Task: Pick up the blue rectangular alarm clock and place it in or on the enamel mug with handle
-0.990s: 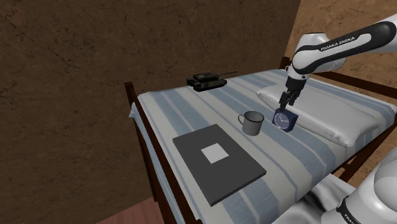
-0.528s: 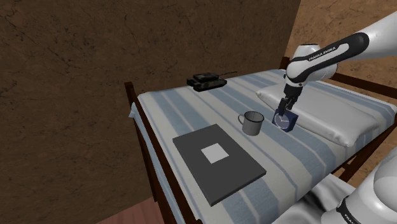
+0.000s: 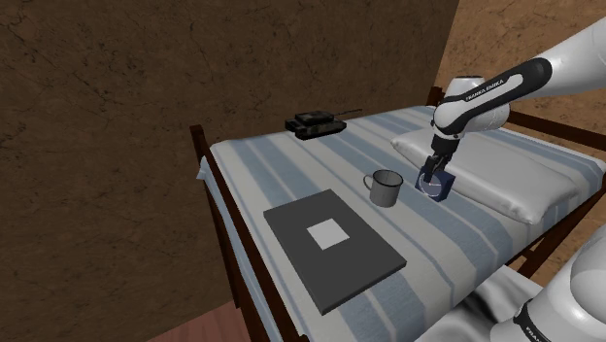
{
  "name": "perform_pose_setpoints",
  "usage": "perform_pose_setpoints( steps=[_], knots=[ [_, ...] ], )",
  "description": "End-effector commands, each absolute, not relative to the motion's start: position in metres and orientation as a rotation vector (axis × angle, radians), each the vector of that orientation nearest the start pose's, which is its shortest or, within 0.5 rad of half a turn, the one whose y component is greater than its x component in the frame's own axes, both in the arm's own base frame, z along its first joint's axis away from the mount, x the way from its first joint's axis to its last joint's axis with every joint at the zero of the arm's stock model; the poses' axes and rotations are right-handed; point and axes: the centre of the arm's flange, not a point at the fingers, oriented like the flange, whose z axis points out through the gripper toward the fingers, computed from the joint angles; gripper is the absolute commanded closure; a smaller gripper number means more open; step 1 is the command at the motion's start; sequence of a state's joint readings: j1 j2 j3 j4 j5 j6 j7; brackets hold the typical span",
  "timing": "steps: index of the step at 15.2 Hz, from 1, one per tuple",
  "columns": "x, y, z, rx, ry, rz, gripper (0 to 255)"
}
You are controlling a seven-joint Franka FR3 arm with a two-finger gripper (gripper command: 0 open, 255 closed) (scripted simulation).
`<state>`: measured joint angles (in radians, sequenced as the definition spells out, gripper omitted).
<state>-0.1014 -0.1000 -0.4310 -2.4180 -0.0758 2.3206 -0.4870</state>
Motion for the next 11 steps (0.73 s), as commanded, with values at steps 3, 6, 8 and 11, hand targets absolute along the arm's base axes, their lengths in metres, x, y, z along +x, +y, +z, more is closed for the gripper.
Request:
perform_pose_setpoints(
  steps=[3,6,8,11],
  knots=[
    [0.4103,-0.2428,0.3439,-3.151,-0.013,0.018,0],
    [0.4103,-0.2428,0.3439,-3.151,-0.013,0.018,255],
    [0.4103,-0.2427,0.3438,-3.151,-0.013,0.018,255],
    [0.4102,-0.2426,0.3439,-3.151,-0.013,0.018,255]
  ],
)
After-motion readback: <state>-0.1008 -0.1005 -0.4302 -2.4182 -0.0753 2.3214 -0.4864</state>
